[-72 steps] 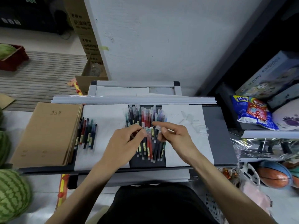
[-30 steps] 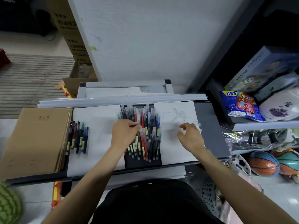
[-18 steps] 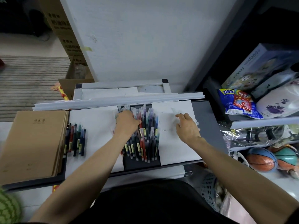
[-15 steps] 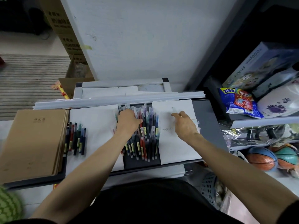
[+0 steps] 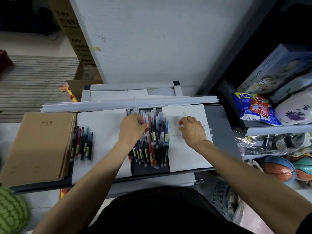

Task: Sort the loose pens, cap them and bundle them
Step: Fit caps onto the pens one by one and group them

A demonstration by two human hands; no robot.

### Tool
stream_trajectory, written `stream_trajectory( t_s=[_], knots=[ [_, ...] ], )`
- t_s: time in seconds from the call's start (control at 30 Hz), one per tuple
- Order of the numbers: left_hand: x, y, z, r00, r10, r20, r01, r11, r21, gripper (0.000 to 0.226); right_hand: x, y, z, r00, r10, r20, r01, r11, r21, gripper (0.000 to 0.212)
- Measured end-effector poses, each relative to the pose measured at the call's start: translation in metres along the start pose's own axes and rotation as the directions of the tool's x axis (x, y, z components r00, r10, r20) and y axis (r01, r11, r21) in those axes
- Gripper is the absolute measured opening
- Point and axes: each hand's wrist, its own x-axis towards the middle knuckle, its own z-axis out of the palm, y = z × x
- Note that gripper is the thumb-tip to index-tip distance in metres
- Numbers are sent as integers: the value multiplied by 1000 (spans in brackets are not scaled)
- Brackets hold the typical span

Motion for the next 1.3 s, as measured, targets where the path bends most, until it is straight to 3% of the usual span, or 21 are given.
stream_trajectory(
  t_s=[0.17, 0.37, 0.47, 0.57, 0.6, 0.9, 1.13, 1.3],
  knots=[
    [-22, -26, -28, 996, -66, -55, 70, 995, 72, 25, -12, -27, -7, 999, -32, -6, 32, 976, 214, 19],
    [-48, -73, -57, 974, -170, -153, 191, 972, 135, 25, -26, -73, -14, 995, -97, 17, 78, 878, 472, 18],
    [-57, -95, -74, 962, -196, -192, 234, 951, 201, 28, -28, -91, -18, 994, -105, 4, 87, 842, 532, 20],
    [-61, -111, -84, 957, -180, -229, 241, 931, 274, 7, -29, -102, -20, 992, -127, -9, 111, 830, 546, 21],
    [-60, -113, -85, 952, -189, -242, 256, 923, 288, 16, -29, -103, -21, 991, -132, -9, 116, 830, 546, 20],
    [-53, -127, -81, 955, -225, -196, 284, 883, 372, 32, -31, -104, -25, 994, -101, 45, 59, 830, 555, 21],
    [-54, -111, -81, 944, -276, -178, 325, 863, 387, 24, -40, -99, -33, 994, -74, 82, 6, 781, 625, 13],
    [-62, -71, -77, 989, -137, -53, 146, 939, 311, 10, -42, -98, -45, 991, -31, 129, -77, 653, 753, 8]
  ],
)
